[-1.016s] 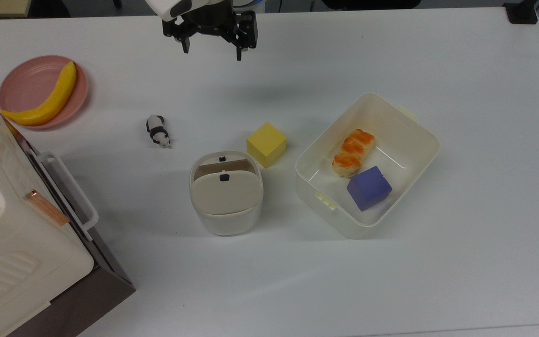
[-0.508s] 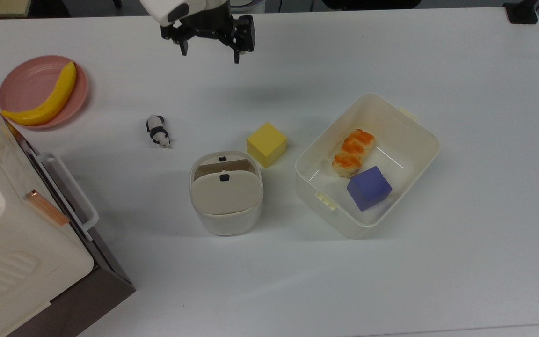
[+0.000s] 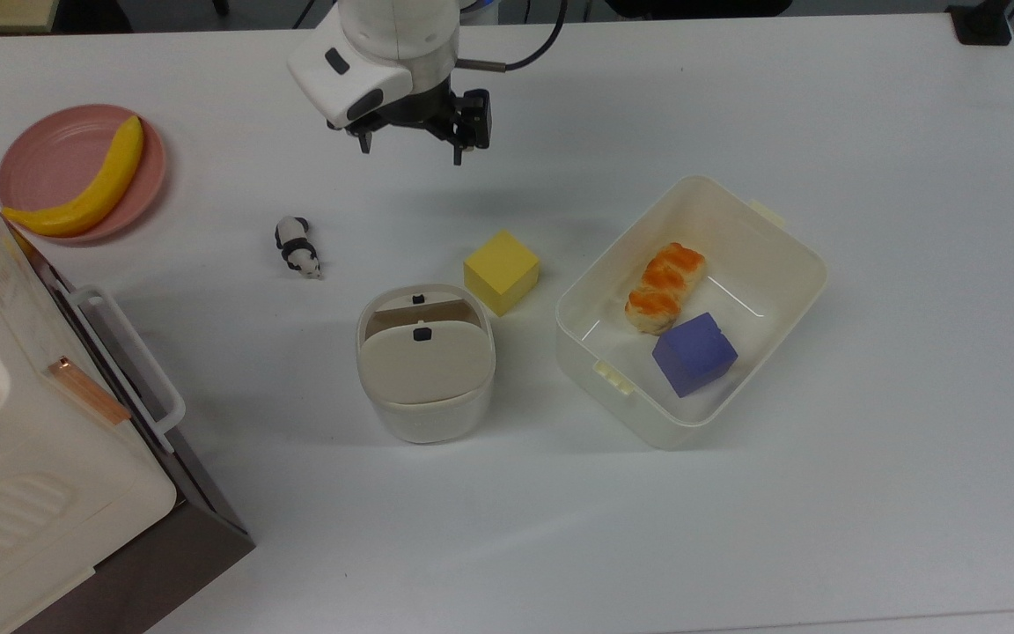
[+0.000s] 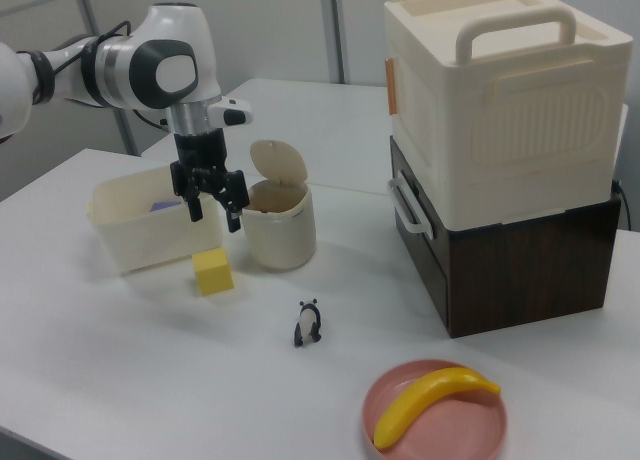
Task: Close the trash can
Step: 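Move the gripper over the cream trash can's raised lid and lower it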
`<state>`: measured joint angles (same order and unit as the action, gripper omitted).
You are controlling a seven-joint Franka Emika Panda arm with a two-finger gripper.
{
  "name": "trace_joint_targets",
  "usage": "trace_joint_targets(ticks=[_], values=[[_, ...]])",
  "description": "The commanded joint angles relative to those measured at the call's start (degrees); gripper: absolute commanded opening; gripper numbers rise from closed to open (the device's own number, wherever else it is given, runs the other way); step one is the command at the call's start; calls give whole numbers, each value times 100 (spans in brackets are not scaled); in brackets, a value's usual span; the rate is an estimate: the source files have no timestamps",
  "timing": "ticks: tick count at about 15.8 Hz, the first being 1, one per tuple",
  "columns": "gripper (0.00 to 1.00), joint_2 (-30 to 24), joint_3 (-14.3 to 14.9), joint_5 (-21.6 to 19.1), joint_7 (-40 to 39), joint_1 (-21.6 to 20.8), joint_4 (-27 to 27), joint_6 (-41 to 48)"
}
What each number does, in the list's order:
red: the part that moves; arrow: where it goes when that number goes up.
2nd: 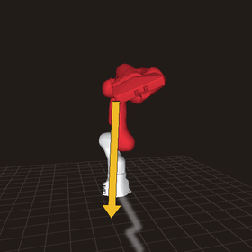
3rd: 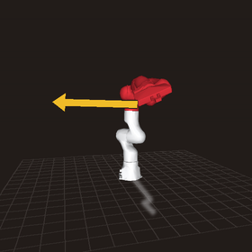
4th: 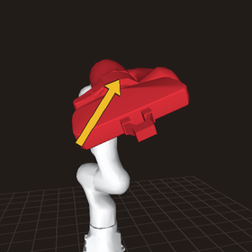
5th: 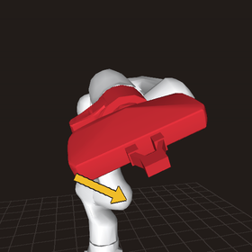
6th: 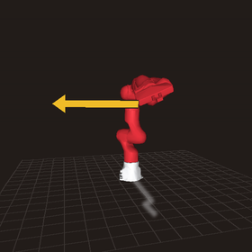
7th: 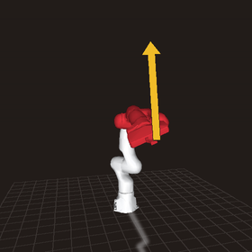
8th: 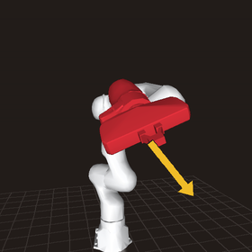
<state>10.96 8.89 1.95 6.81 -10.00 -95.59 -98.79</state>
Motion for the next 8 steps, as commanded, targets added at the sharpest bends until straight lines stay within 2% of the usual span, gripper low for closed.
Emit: trace_joint_targets(ticks=[1,3,4,5,8], values=[[67,-24,25,-99,-328,7,-30,-297],[23,-24,33,-282,-557,25,22,-692],[6,-24,33,-370,-602,25,162,-903],[0,-24,33,-423,-602,34,285,-1053],[0,-6,69,-424,-602,77,585,-1475]])
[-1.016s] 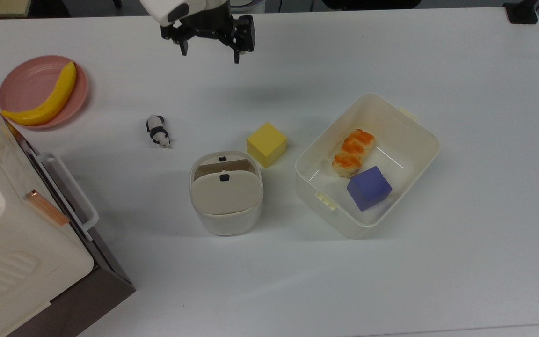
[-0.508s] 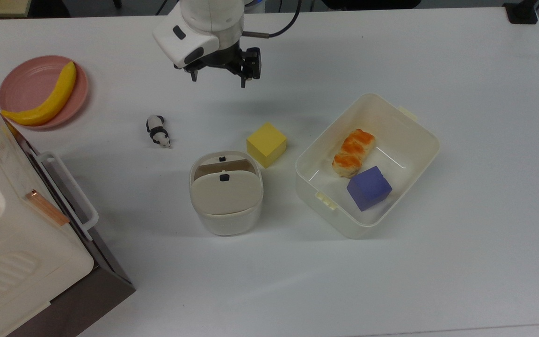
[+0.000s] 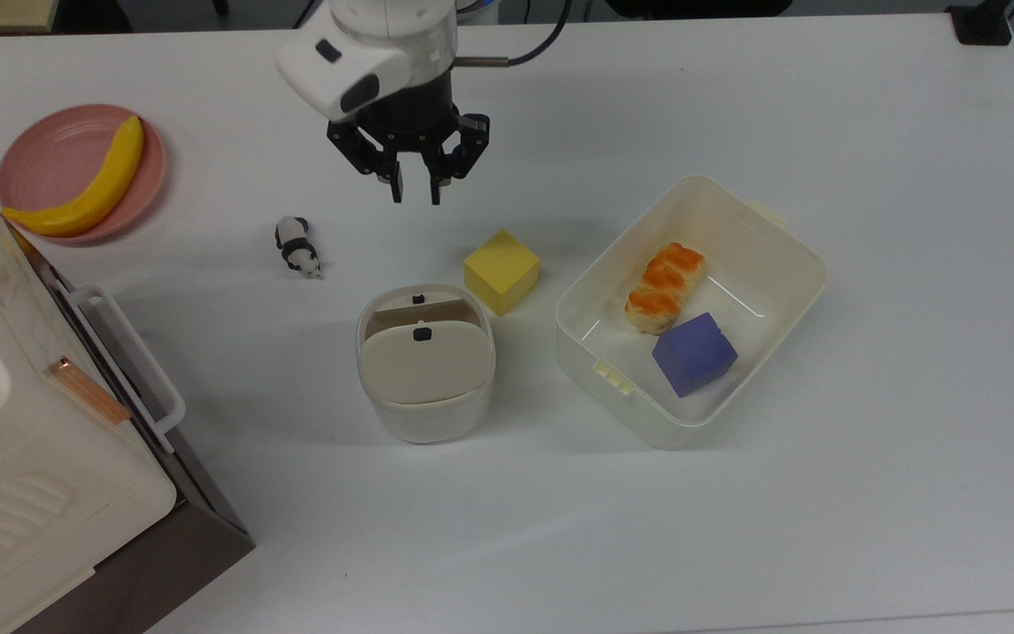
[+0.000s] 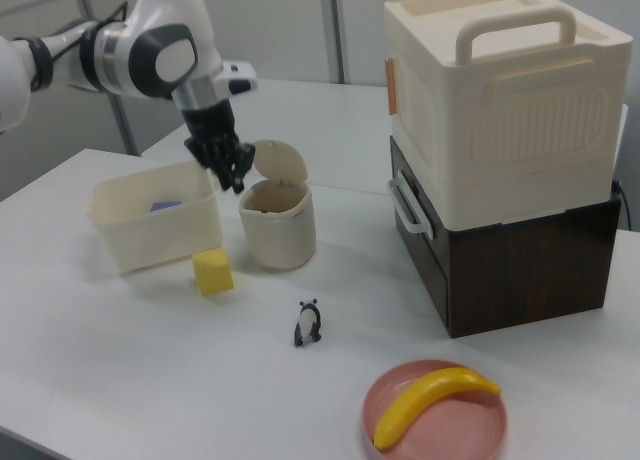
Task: Close the trash can
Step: 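Move the gripper over the cream trash can's raised lid and lower it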
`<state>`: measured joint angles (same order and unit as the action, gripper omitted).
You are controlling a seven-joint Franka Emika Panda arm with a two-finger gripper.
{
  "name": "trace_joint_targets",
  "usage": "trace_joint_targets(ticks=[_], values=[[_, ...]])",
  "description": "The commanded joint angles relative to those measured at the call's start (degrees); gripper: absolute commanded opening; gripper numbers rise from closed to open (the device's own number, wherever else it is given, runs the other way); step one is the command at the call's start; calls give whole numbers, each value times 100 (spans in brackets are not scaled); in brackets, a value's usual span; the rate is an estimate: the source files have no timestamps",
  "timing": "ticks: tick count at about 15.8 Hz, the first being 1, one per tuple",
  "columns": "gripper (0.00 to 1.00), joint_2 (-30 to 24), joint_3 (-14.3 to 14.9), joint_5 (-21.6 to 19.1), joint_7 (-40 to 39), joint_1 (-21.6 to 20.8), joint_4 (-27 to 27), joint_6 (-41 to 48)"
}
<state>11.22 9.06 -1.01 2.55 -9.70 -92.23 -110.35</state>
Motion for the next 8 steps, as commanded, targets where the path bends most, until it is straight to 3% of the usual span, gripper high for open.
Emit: trace_joint_targets(ticks=[1,5,8], values=[[0,3,52,-110,-185,38,258,-572],[0,493,43,-84,-106,20,494,-1865],[0,1108,35,-110,-62,38,1153,-1955]])
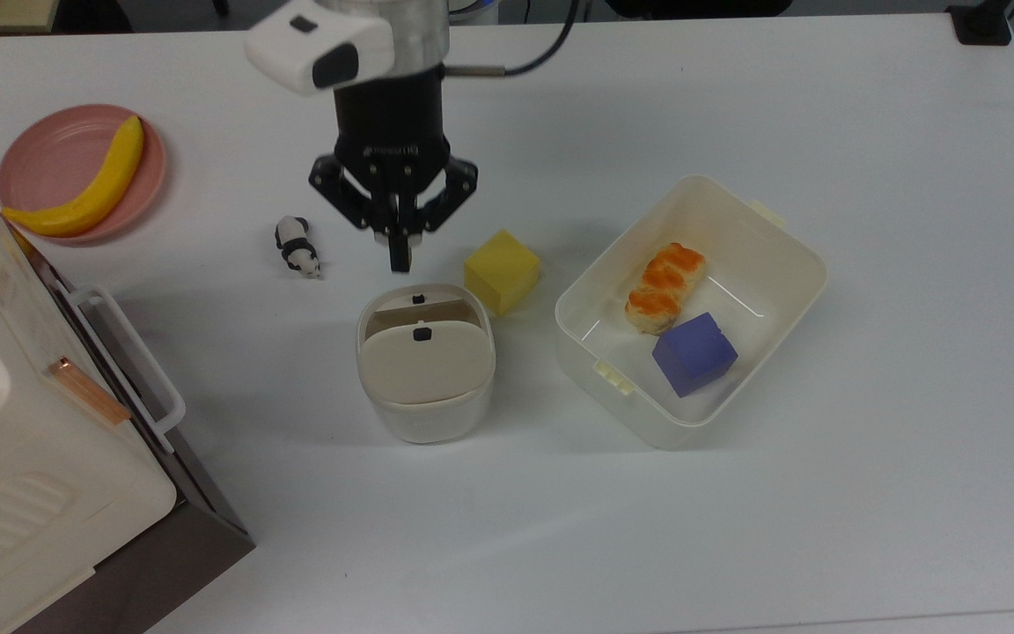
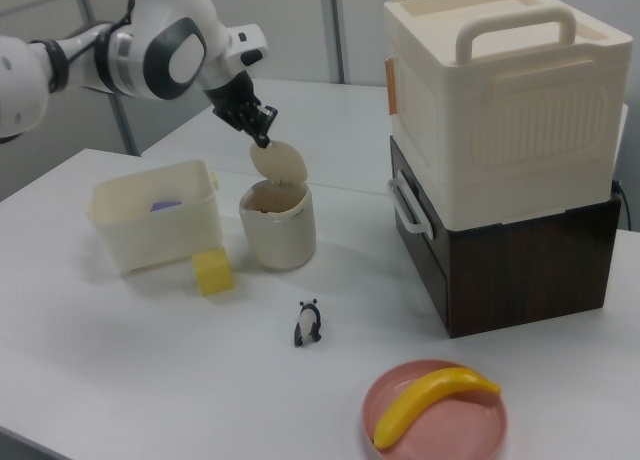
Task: Close the trash can
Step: 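Move the gripper over the cream trash can's raised lid and lower it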
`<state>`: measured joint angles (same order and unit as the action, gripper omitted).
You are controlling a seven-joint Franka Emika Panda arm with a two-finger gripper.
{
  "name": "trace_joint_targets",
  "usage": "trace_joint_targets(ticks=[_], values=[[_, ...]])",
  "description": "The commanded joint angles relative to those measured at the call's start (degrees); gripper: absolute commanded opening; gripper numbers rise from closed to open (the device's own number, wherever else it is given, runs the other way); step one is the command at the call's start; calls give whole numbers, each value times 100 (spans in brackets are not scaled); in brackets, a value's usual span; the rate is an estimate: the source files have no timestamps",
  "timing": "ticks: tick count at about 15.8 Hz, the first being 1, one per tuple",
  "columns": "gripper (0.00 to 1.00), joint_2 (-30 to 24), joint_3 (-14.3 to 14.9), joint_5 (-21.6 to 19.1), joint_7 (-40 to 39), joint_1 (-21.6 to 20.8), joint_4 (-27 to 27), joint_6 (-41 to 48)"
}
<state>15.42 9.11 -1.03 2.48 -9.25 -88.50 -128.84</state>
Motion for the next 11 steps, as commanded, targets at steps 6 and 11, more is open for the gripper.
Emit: trace_joint_targets(ticks=[6,11], values=[[0,1059,-6,-222,675,-50,1273,-396],[0,1059,-6,-231,736,-33,1344,-492]])
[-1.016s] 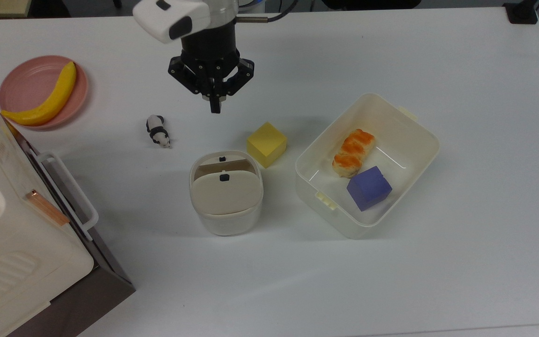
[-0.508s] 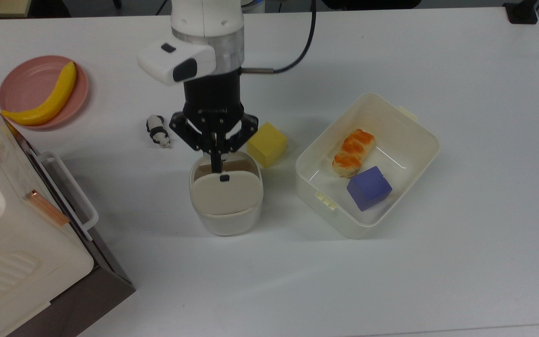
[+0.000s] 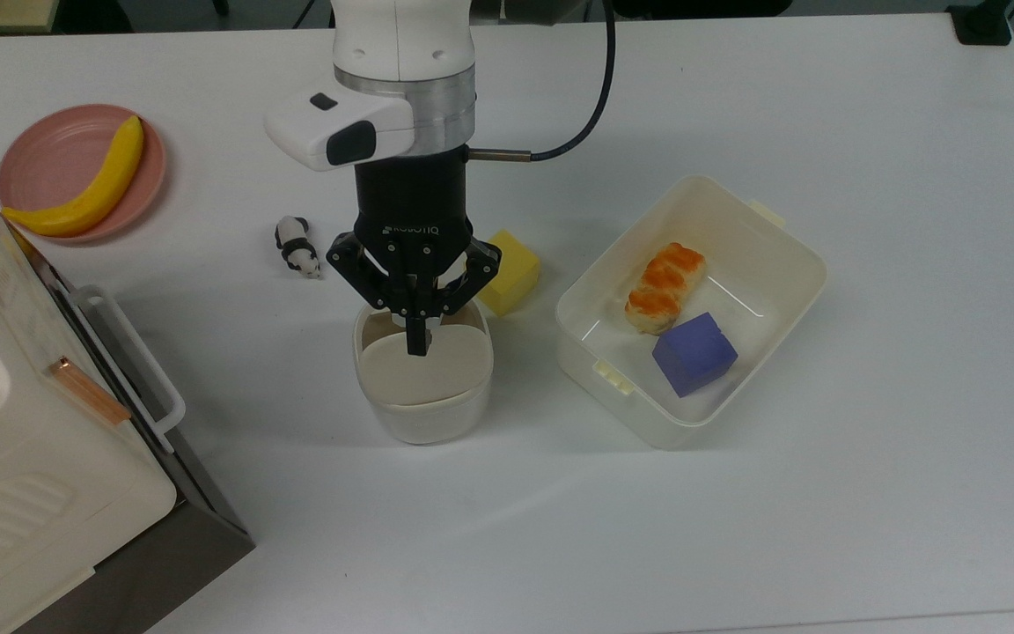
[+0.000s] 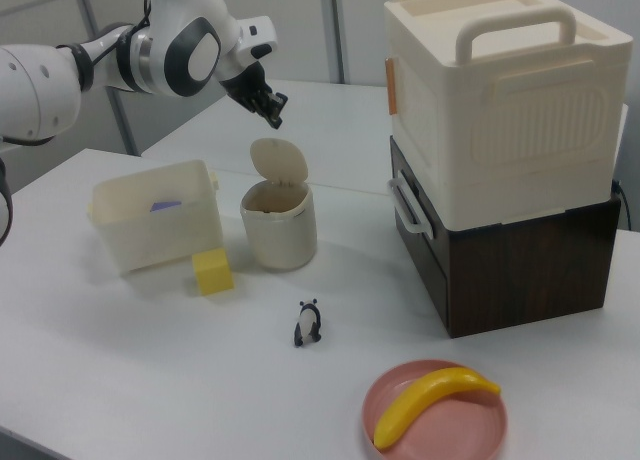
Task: Close the trash can
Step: 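Move the gripper over the cream trash can's raised lid and lower it, then push the raised lid down onto the can's rim with the gripper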
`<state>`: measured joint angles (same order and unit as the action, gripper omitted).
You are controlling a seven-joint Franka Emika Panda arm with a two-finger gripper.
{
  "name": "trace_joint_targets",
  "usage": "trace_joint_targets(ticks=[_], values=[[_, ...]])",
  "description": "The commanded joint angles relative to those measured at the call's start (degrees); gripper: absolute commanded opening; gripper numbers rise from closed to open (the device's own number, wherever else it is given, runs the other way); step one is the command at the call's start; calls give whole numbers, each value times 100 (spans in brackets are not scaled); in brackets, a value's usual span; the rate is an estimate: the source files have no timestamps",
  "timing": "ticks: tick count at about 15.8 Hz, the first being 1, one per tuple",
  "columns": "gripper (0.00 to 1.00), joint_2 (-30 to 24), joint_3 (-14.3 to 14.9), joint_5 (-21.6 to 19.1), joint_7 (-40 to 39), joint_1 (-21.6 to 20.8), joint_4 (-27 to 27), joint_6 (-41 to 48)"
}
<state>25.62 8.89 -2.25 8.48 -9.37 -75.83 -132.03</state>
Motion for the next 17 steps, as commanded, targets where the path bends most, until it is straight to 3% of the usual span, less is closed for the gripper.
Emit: trace_joint_targets(ticks=[1,7,10,14,17], values=[[0,40,25,-100,145,-21,68,-287],[0,57,17,-126,-126,-12,-133,-113],[0,49,17,-161,-556,-3,-134,702],[0,-4,17,-601,-1023,-12,-134,1661],[0,66,17,-592,-971,-65,-186,1698]])
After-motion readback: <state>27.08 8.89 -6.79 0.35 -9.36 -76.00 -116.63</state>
